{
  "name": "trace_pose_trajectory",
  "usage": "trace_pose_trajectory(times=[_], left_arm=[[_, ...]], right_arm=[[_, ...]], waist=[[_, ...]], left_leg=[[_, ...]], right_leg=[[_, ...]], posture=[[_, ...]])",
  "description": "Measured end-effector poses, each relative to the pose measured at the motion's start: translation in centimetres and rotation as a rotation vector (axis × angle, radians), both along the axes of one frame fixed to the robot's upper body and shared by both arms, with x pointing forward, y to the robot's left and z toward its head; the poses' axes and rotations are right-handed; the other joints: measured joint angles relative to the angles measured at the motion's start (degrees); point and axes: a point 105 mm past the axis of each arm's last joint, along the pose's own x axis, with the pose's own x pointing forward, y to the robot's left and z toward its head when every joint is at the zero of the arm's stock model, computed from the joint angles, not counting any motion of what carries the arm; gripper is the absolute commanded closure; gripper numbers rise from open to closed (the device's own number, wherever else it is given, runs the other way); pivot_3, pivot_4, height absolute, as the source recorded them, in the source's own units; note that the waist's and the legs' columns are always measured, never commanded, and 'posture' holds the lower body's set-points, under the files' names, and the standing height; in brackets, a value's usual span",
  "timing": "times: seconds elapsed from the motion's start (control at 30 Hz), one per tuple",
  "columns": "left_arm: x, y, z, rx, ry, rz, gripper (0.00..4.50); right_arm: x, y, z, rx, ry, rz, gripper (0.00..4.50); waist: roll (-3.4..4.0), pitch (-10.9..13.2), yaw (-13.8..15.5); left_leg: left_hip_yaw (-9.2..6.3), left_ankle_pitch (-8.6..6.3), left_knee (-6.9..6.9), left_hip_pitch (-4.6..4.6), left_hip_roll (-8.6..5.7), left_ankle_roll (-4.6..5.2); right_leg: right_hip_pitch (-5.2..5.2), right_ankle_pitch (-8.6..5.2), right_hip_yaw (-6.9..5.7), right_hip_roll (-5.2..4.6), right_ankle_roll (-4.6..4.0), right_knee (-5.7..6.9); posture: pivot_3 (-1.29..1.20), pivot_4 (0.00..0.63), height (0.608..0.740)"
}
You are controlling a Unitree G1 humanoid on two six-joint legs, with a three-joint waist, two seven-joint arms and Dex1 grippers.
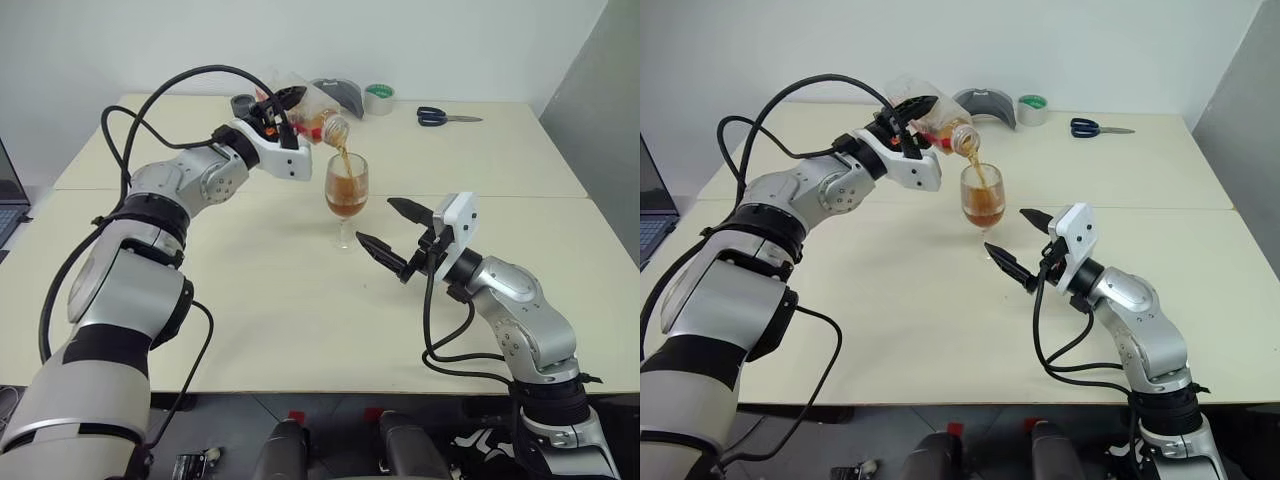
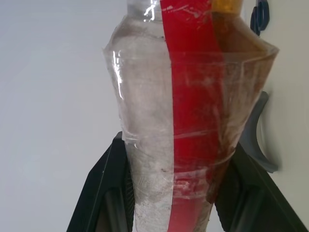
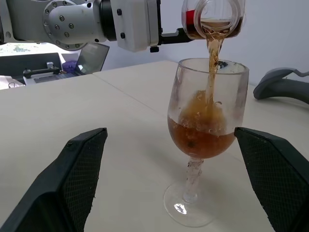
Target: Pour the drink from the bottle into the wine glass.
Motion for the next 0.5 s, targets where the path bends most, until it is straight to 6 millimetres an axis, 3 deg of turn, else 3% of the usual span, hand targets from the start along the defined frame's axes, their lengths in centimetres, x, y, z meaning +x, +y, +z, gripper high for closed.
trace_pose_trajectory(times=[0.5], left_arm=[[-0.02, -0.18, 0.31, 0.007, -0.010, -0.003, 2.79]], right_arm=[[-0.23, 0.39, 0.10, -0.003, -0.006, 0.007, 0.00]], waist=[[0.00, 0.00, -0.03]], left_leg=[[0.01, 0.00, 0.03, 0.00, 0.00, 0.00]], right_leg=[[-0.02, 0.00, 0.02, 0.00, 0.00, 0.07]], posture=[[0.00, 0.150, 0.740]])
